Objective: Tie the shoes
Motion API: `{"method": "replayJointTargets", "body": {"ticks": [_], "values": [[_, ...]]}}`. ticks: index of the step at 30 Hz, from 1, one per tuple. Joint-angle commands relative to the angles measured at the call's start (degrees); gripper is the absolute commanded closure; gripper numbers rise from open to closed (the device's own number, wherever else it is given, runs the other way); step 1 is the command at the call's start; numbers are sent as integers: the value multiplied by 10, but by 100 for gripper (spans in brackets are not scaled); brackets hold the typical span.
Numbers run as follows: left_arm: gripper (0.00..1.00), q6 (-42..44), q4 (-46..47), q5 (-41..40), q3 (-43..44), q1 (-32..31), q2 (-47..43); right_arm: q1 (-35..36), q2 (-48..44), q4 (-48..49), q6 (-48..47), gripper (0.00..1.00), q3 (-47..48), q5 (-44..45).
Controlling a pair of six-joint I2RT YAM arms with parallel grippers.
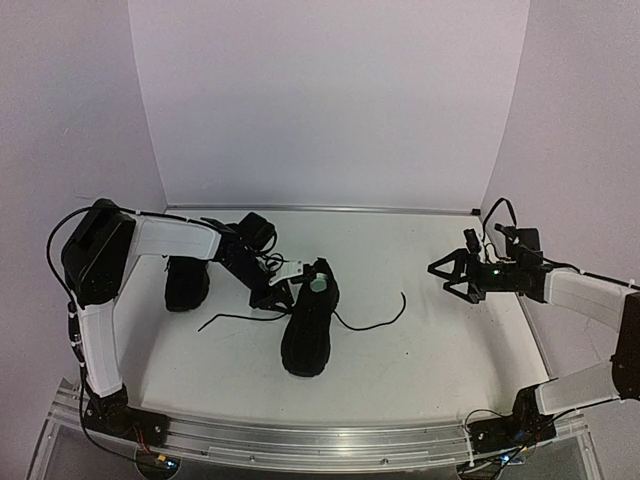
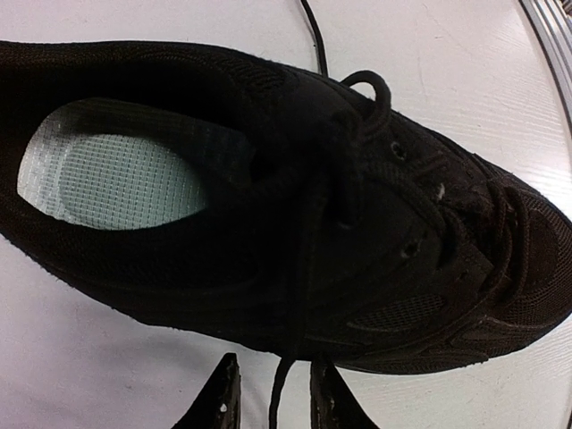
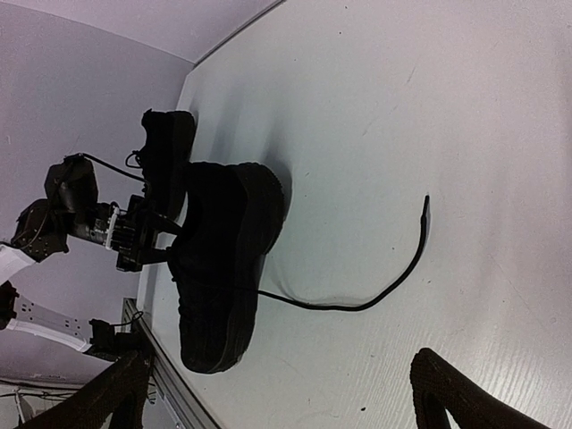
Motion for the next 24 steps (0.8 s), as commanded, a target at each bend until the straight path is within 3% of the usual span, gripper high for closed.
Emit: {"method": "replayJointTargets", "body": {"ticks": [1, 13, 24], "values": [[76, 18, -22, 14, 36, 4, 18, 0, 3, 18, -7, 2, 2, -7], [99, -6, -17, 16, 31, 7, -7, 0, 11, 18, -9, 2, 2, -2], [100, -121, 102, 45, -50, -8, -160, -1, 17, 15, 0, 2, -7, 24]]}}
